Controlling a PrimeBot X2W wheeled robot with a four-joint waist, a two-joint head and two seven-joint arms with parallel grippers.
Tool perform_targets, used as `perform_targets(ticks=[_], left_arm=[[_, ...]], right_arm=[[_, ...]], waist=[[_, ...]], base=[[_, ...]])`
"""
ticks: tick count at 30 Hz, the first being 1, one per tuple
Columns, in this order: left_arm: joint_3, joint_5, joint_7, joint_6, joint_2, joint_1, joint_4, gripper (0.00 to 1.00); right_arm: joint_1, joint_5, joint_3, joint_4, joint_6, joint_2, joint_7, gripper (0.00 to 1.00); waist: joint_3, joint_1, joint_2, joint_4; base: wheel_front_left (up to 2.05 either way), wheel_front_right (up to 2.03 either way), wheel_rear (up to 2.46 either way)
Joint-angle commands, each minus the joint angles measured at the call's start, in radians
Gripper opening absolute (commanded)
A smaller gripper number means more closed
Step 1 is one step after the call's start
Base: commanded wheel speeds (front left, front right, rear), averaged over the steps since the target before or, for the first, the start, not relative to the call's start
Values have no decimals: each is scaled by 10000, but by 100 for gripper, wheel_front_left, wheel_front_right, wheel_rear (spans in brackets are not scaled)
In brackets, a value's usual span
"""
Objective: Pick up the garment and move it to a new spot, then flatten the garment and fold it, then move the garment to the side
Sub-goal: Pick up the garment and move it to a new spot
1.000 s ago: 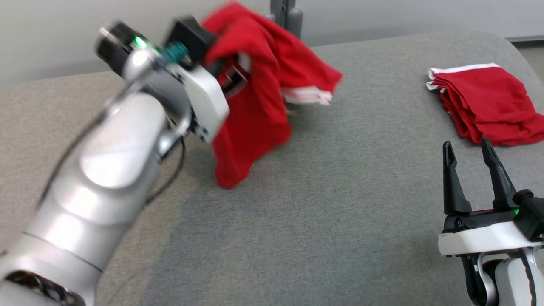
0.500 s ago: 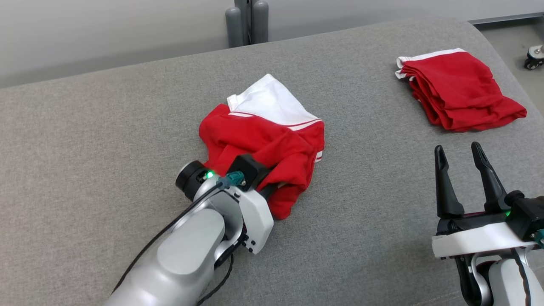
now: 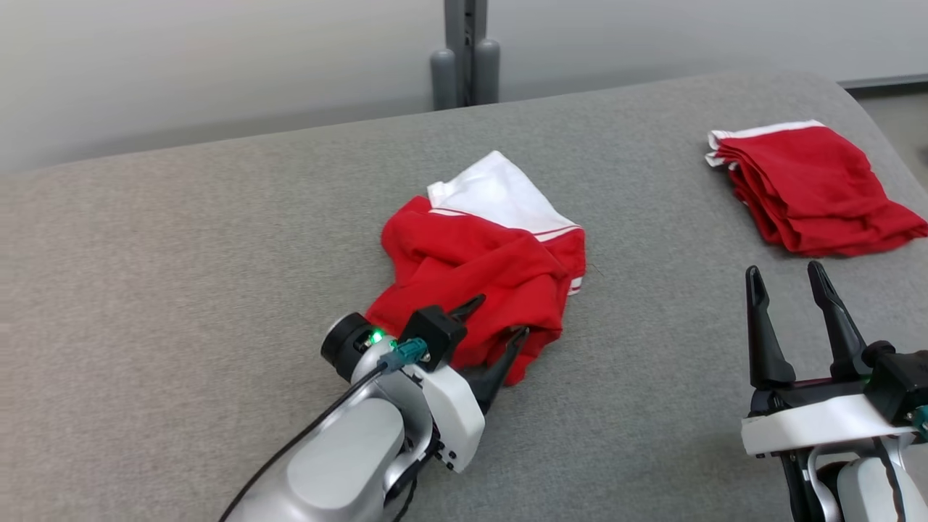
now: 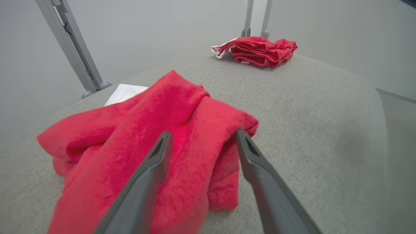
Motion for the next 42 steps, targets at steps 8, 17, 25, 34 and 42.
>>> perform_targets(ticks=[8,17,25,34,42], left_arm=[[441,-325,-369,614,339,923,-1051,100],[2627,-329,-458,1996,981,2620,-3505,100],[4645,401,-458,2397,1018,4333,-4882,100],[6031,1359,-460,2345,729,5426,-5254,100],[6596,1806,-462,1996,459,5597,-5207,100]], right_arm=[[336,-166,-211,9,-1,-50,-77,100],[608,-257,-364,3,-3,-50,-42,100],[925,-308,-278,92,-1,-50,-49,100],[1117,281,-202,322,-3,-50,-69,100],[1078,328,-66,424,-3,-52,-74,100]], waist=[[-509,0,-1,793],[-793,0,-1,1368],[-811,0,-1,1572],[-913,0,-1,1640],[-969,0,-1,1628]], base=[[0,0,0],[0,0,0],[0,0,0],[0,0,0],[0,0,0]])
